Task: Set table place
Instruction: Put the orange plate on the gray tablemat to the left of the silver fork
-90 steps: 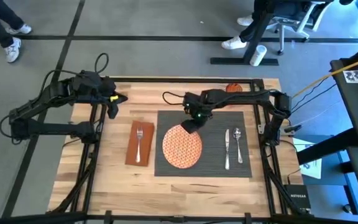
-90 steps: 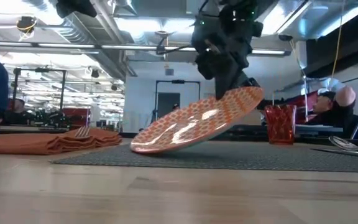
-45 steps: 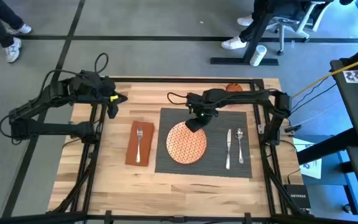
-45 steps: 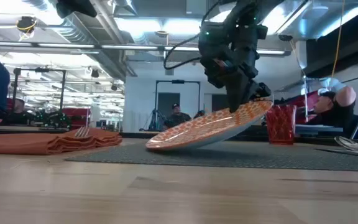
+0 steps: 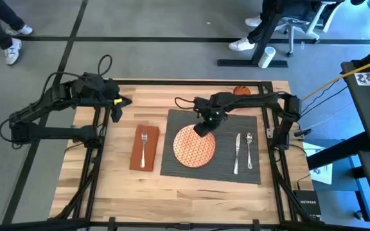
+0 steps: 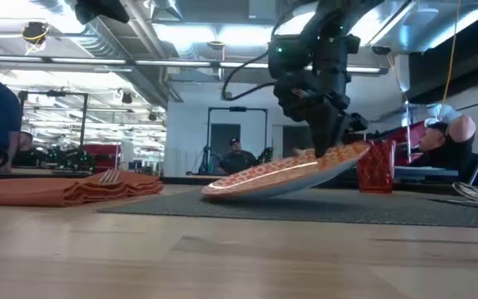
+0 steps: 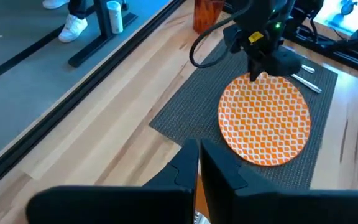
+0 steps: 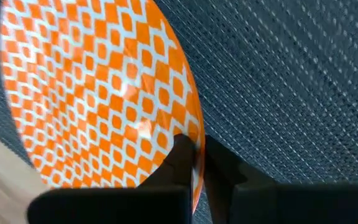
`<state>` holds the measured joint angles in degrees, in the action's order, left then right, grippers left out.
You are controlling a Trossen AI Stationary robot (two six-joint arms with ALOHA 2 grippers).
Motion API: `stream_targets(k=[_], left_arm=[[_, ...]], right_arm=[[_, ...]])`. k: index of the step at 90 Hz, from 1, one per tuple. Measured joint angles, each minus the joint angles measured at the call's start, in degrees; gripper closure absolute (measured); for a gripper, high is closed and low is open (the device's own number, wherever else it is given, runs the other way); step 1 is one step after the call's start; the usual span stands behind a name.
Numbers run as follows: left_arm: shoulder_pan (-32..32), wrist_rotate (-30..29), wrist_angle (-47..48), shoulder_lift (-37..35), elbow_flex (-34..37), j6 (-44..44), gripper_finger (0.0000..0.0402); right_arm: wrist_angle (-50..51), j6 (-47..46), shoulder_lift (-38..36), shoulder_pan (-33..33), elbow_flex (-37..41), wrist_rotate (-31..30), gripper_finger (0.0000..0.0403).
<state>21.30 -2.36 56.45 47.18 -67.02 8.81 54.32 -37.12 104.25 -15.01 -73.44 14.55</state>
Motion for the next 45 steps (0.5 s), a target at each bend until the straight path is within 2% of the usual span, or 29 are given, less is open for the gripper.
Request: stream_targets(k=[45], left_arm=[[0.00, 0.00, 0.00, 0.00, 0.00, -0.01, 0.0402]], right_arm=[[-0.21, 0.02, 0.07, 0.03, 4.84, -1.51, 0.0400]])
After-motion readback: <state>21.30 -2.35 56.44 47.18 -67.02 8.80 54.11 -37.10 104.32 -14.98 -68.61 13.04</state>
